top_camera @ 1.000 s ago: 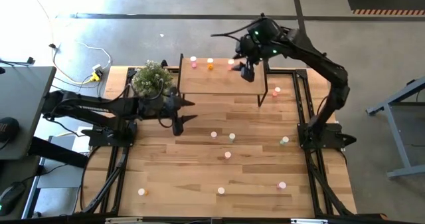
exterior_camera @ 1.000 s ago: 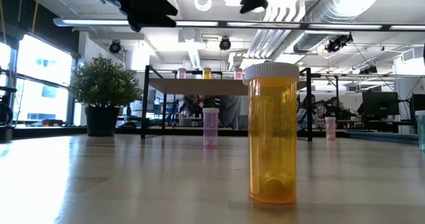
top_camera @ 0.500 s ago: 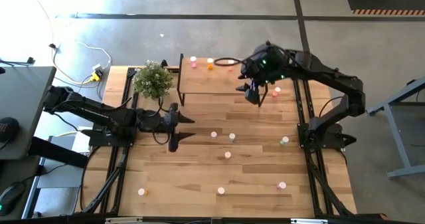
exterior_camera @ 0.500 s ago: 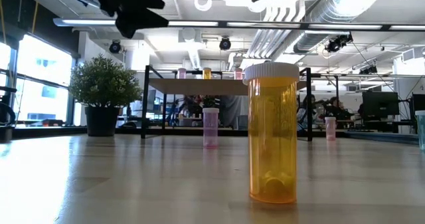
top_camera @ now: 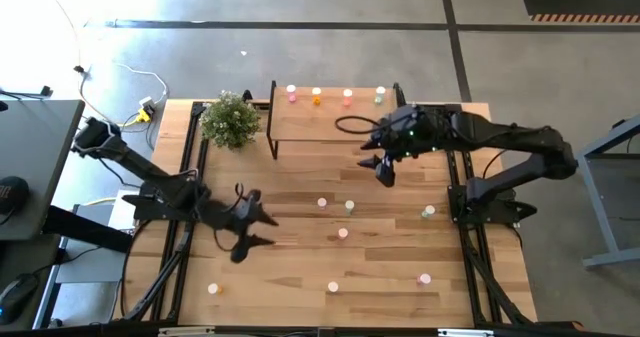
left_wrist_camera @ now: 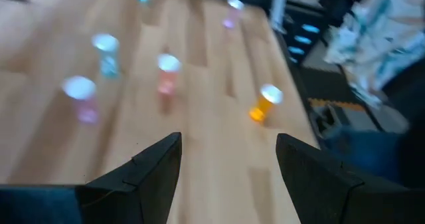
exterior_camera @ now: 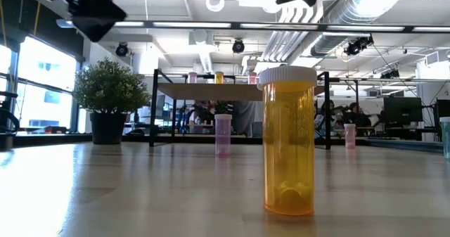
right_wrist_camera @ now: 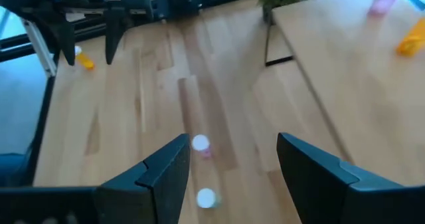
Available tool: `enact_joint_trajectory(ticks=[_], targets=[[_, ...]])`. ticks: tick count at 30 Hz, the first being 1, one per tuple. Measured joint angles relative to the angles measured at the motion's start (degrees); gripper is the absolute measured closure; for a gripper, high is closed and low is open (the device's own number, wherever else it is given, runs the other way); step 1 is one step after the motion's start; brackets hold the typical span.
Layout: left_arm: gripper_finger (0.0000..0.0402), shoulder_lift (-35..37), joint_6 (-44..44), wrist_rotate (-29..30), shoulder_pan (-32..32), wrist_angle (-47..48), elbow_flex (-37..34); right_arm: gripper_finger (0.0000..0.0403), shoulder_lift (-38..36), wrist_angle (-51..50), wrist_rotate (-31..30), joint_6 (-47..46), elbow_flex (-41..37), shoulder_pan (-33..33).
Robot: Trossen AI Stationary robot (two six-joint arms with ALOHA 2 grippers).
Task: Pick and place medicine bottles onto shelf by color
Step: Put the left orange pill bottle aligned with the other orange pill bottle on the shelf
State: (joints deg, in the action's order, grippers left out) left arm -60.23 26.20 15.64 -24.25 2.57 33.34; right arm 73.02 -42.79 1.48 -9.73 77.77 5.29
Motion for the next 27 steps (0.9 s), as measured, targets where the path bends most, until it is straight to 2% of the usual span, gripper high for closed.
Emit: enact_joint_trajectory(ticks=[5, 10, 13, 17, 27], targets=[[0.0165, 0.0, 0.8, -1.0, -6.3, 0.9, 0.0, 0.0185, -0.2, 2.6, 0.0, -3.6, -3.0, -3.0], [0.0165, 0.0, 5.0, -4.7, -11.6, 2.6, 0.0, 0.0185, -0.2, 4.7, -0.3, -6.0, -4.9, -6.7], [0.0165, 0.0, 7.9, -5.7, -15.0, 6.0, 0.0, 0.0185, -0.2, 5.1, -4.1, -7.3, -5.5, -9.0], [0.0165, 0.0, 12.6, -5.6, -19.7, 10.6, 0.0, 0.0185, -0.2, 5.0, -7.5, -8.4, -5.6, -11.5], [0.0165, 0.0, 23.4, -4.7, -29.8, 11.5, 0.0, 0.0185, -0.2, 7.5, -7.9, -10.0, -5.6, -13.7]])
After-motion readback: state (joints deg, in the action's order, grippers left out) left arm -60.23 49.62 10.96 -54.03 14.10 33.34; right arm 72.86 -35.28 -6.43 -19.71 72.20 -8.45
